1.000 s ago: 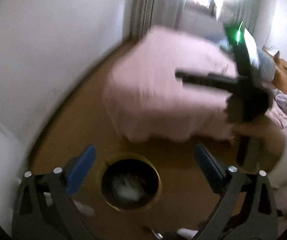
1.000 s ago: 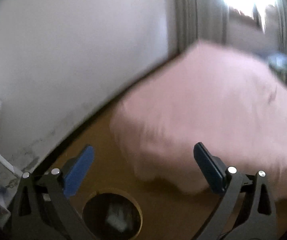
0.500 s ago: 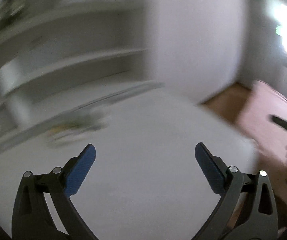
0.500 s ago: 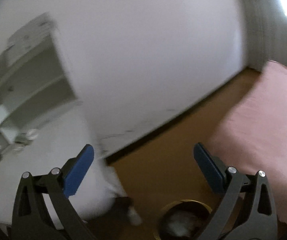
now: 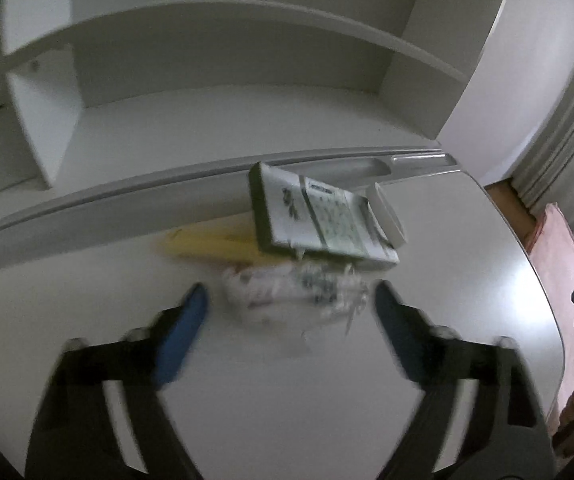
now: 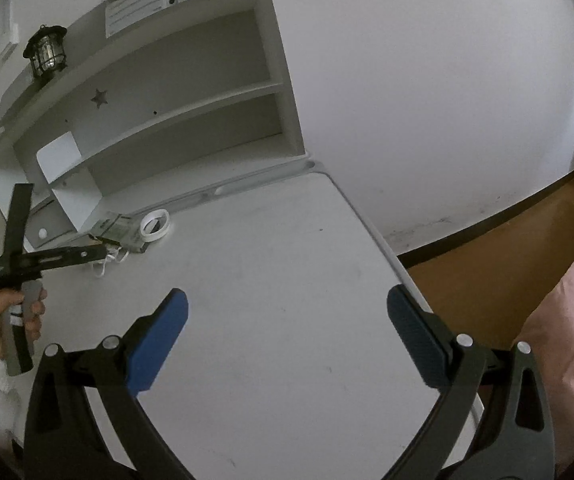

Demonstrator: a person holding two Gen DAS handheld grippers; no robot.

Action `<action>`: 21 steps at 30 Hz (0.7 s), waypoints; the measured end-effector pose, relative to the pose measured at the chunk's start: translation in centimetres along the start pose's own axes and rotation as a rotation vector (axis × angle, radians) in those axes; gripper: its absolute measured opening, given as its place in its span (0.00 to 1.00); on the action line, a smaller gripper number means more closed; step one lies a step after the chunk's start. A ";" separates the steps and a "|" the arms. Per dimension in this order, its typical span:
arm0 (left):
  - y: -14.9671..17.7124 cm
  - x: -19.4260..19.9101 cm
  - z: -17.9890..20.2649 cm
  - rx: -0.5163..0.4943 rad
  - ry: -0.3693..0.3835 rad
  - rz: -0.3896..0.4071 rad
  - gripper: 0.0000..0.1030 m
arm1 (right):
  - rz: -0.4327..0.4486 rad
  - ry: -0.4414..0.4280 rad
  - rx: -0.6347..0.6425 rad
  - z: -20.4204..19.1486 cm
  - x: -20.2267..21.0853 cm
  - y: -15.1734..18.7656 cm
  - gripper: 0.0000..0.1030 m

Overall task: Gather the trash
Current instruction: 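Return to the desk and grasp the white patterned mask with the left gripper, then hold the mask in left gripper while right gripper grasps white tape roll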

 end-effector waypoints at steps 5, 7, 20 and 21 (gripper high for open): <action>0.2 -0.5 0.7 -0.034 0.068 0.006 0.23 | -0.002 0.028 0.009 -0.5 -0.6 -0.5 0.94; 1.2 1.0 0.6 -0.050 0.065 0.023 0.23 | -0.008 0.024 0.017 -0.8 -1.0 -0.6 0.94; 5.9 5.4 -7.7 0.058 -0.138 0.036 0.23 | -0.110 -0.087 0.265 -12.0 -9.3 -1.8 0.94; 5.9 5.4 -7.5 0.055 -0.140 0.038 0.23 | -0.125 -0.090 0.274 -12.9 -10.4 -1.9 0.94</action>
Point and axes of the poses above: each gripper's, at about its wrist camera, not at the fingertips, and x roughly against the way its jaws point, z to its right, y to its underside, the point moved 7 cm from there along -x, roughly the way its jaws point, and after that the axes turned 12 degrees about -x, right-handed, at the moved point
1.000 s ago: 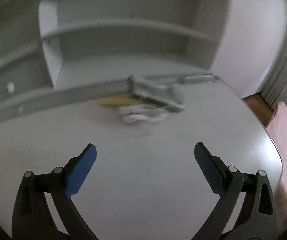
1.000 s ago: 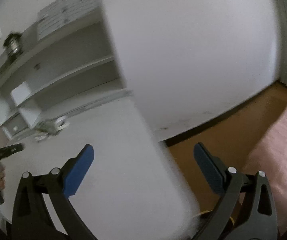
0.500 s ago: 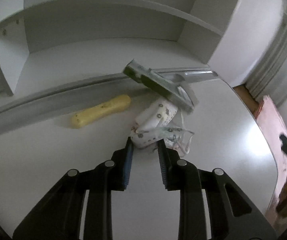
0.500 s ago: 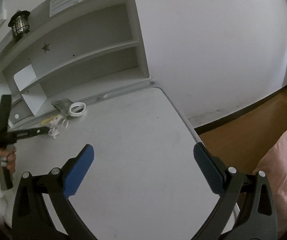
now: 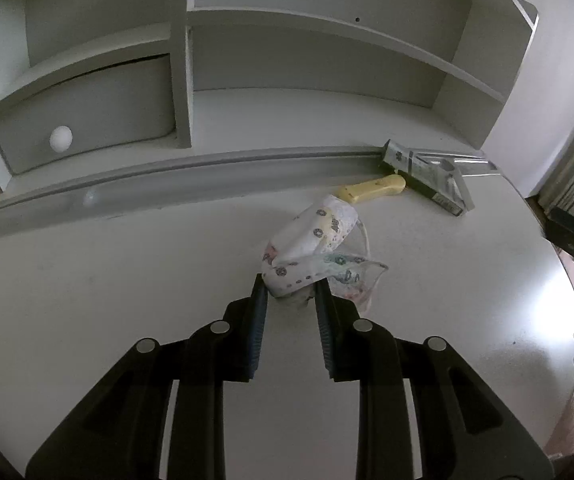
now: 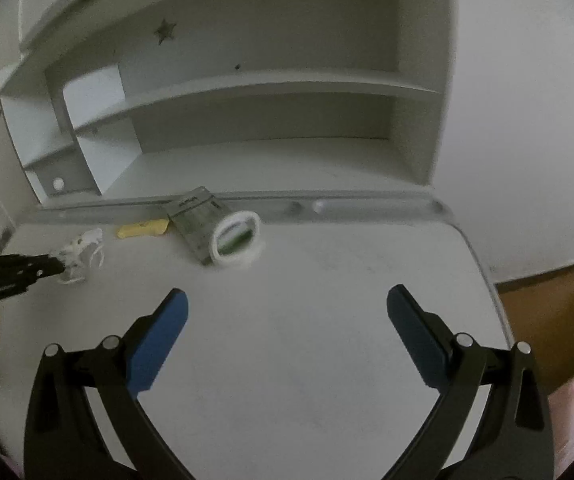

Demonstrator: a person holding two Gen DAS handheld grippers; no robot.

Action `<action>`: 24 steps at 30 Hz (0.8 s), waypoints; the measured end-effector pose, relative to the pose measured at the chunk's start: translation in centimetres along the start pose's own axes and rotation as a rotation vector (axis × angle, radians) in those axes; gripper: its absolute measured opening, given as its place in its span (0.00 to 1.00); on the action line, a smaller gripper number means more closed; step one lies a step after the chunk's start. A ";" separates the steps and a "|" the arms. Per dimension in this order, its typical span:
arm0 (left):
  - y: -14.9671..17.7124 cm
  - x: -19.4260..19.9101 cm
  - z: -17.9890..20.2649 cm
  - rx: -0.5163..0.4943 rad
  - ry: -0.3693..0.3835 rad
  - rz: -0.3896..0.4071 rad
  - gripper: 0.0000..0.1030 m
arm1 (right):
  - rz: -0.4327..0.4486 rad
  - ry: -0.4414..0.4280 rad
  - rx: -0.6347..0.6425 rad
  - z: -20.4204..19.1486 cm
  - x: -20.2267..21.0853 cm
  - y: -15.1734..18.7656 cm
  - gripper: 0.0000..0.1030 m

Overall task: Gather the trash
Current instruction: 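Hold the mask in left gripper while right gripper grasps white tape roll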

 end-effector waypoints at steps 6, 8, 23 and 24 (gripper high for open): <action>0.1 0.0 0.3 -0.016 0.017 0.024 0.75 | -0.080 -0.061 -0.057 -2.8 -4.9 -1.7 0.94; -0.3 0.3 0.2 -0.023 0.020 0.047 0.77 | -0.102 -0.047 -0.071 -3.1 -6.6 -2.0 0.94; -0.6 -0.9 0.8 -0.018 0.097 0.019 0.25 | -0.130 -0.046 -0.104 -2.8 -5.5 -0.8 0.40; -0.6 -0.9 0.9 -0.017 0.098 0.019 0.25 | -0.117 -0.041 -0.095 -2.7 -4.6 -0.7 0.40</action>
Point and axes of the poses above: each gripper's, at about its wrist camera, not at the fingertips, and x roughly against the way its jaws point, z to its right, y to its underside, the point moved 7 cm from there along -x, roughly the way its jaws point, and after that the axes turned 12 degrees about -x, right-handed, at the moved point
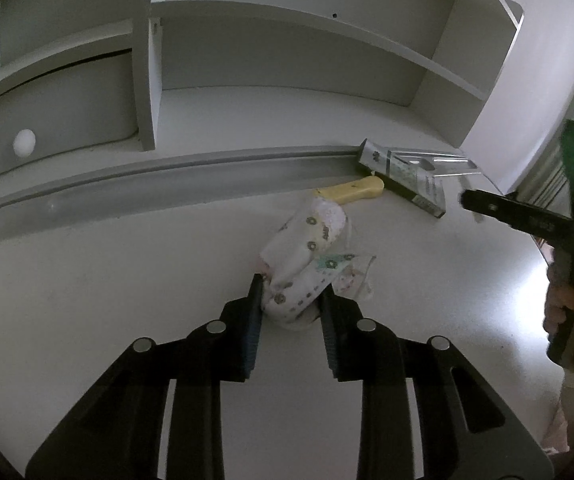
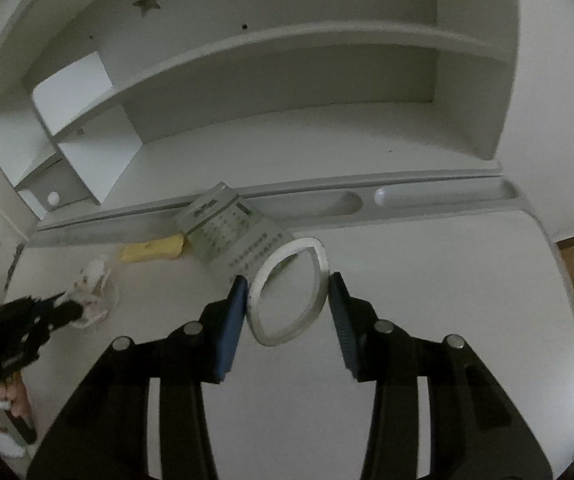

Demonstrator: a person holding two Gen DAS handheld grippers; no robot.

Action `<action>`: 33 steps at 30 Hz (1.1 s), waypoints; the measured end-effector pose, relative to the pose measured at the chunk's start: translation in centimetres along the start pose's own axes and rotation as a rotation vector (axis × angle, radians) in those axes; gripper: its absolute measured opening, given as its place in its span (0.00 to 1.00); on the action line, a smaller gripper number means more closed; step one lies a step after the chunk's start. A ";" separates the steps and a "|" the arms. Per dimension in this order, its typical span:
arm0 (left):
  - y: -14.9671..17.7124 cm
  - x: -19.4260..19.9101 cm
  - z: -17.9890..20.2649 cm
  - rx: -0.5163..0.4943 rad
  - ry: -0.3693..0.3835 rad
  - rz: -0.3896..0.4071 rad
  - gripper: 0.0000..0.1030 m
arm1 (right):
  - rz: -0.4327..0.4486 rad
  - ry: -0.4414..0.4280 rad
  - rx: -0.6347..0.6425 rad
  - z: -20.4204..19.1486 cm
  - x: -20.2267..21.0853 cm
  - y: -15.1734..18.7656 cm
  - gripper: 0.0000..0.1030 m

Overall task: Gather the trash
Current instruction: 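Hold the mask in left gripper while right gripper grasps white tape roll, then carry the mask and tape roll over the bin with both grippers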

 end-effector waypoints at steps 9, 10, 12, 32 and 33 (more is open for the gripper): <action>-0.1 -0.6 1.6 -0.031 0.032 -0.003 0.25 | -0.014 0.041 -0.001 2.4 2.9 4.6 0.40; -0.2 -0.6 1.7 -0.030 0.052 0.003 0.25 | -0.011 0.028 -0.008 2.3 3.2 4.9 0.40; -0.5 -0.9 1.5 -0.012 0.060 0.006 0.25 | 0.005 0.008 -0.009 2.2 4.4 5.2 0.40; 3.2 1.6 49.1 -0.677 0.537 -0.042 0.25 | 0.123 0.094 -0.525 32.1 26.2 20.1 0.41; 4.7 1.1 51.5 -0.719 0.559 -0.070 0.25 | 0.112 0.112 -0.547 33.7 26.3 21.1 0.41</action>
Point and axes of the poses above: each gripper's, at about its wrist camera, not at the fingertips, and x roughly against the way its jaws point, z to its right, y to its underside, the point moved 7 cm from there along -x, roughly the way its jaws point, and after that the axes turned 12 degrees about -x, right-handed, at the moved point
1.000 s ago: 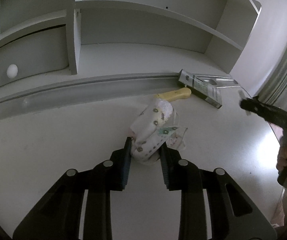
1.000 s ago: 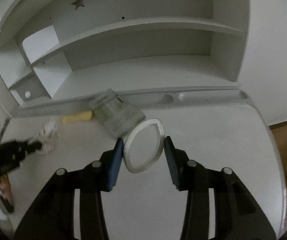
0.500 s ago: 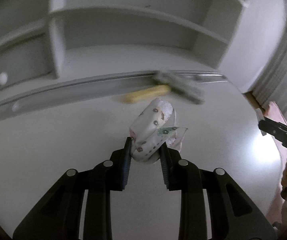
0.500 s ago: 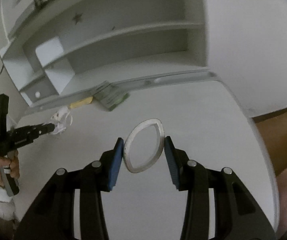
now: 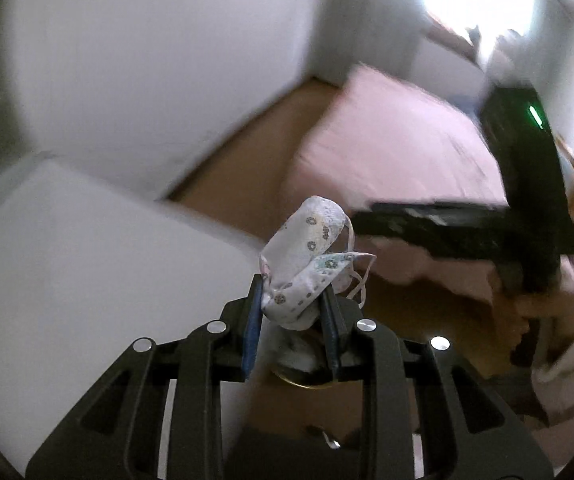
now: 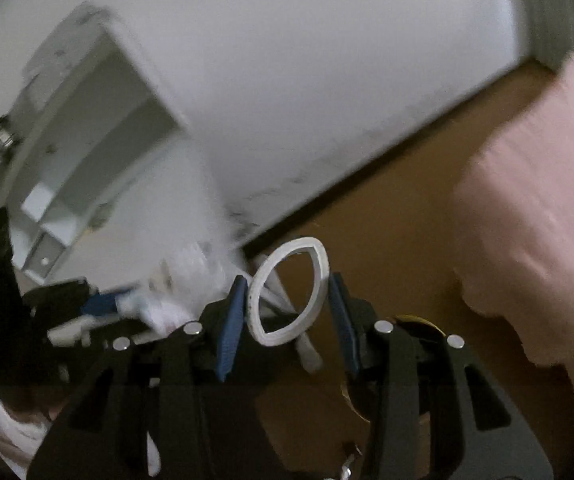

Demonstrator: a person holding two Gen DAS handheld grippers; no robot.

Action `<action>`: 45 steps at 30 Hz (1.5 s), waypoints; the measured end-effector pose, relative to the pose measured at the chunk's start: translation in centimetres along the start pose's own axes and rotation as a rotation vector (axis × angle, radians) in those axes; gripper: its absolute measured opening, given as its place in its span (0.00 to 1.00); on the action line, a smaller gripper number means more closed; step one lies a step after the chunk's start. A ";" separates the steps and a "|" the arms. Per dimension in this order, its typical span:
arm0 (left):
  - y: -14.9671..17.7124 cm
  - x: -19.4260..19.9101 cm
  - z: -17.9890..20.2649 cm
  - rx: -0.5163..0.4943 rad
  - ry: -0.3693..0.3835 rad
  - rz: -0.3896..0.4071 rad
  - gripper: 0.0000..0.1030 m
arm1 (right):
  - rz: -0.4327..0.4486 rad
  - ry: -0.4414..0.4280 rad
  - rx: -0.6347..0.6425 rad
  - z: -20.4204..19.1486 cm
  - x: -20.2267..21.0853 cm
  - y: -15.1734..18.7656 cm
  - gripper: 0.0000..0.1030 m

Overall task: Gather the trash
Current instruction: 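Carry the mask and tape roll over the bin with both grippers, then open both grippers to drop the mask and tape roll into the bin, then return to the desk and grasp the yellow foam stick with the left gripper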

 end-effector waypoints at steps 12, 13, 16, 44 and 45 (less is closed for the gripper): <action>7.5 -22.7 4.8 0.016 0.056 -0.453 0.25 | -0.330 0.154 -0.289 18.8 -10.6 7.5 0.41; 8.0 -23.5 4.9 0.037 0.067 -0.466 0.25 | -0.337 0.146 -0.312 19.2 -10.8 7.8 0.41; 7.8 -24.5 4.9 0.054 0.076 -0.475 0.25 | -0.337 0.131 -0.332 19.7 -10.9 7.9 0.41; -0.9 3.7 -1.4 0.031 -0.321 0.181 0.94 | 0.283 0.497 -0.170 16.4 0.5 0.1 0.93; -0.1 5.1 -3.0 0.069 -0.339 0.196 0.94 | 0.308 0.468 -0.114 14.2 0.7 -0.5 0.93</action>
Point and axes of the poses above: each gripper's, at about its wrist camera, not at the fingertips, and x roughly against the way its jaws point, z to its right, y to its underside, the point moved 7 cm from there along -x, roughly the way its jaws point, and after that the axes turned 12 degrees about -x, right-handed, at the moved point
